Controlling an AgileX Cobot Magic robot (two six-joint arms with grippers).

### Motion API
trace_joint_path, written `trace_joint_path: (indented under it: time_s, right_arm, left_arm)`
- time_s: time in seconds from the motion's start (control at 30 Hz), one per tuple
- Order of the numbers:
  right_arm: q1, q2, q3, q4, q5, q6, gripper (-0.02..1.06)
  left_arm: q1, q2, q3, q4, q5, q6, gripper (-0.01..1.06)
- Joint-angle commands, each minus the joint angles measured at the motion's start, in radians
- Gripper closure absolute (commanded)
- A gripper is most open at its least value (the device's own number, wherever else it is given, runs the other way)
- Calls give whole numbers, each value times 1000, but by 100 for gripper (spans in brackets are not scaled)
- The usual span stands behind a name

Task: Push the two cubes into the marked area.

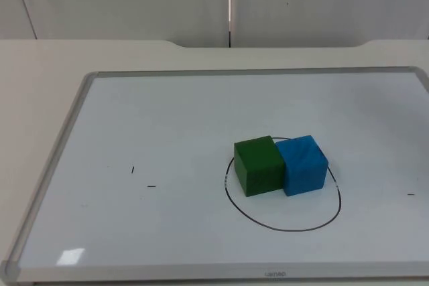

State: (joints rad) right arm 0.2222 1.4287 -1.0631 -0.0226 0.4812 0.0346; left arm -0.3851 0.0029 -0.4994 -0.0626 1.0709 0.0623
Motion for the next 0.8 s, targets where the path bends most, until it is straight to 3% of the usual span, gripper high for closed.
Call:
trace_joint_path:
  time_s: [0.0, 0.13, 0.27, 0.5, 0.77]
  right_arm:
    - [-6, -119, -5, -14, 26, 1, 104]
    - [-2, -276, -5, -1, 42, 1, 104]
    - [-2, -472, -5, 0, 118, 1, 104]
    - [-2, -608, 16, 0, 185, 1, 104]
    - [-2, -808, 174, 9, 210, 1, 104]
  left_arm:
    - [3, -3, 5, 3, 4, -6, 105]
    - [3, -3, 5, 3, 4, -6, 105]
    - [3, -3, 5, 3, 4, -6, 105]
    - [3, -3, 5, 3, 4, -6, 105]
    - [3, -3, 5, 3, 4, -6, 105]
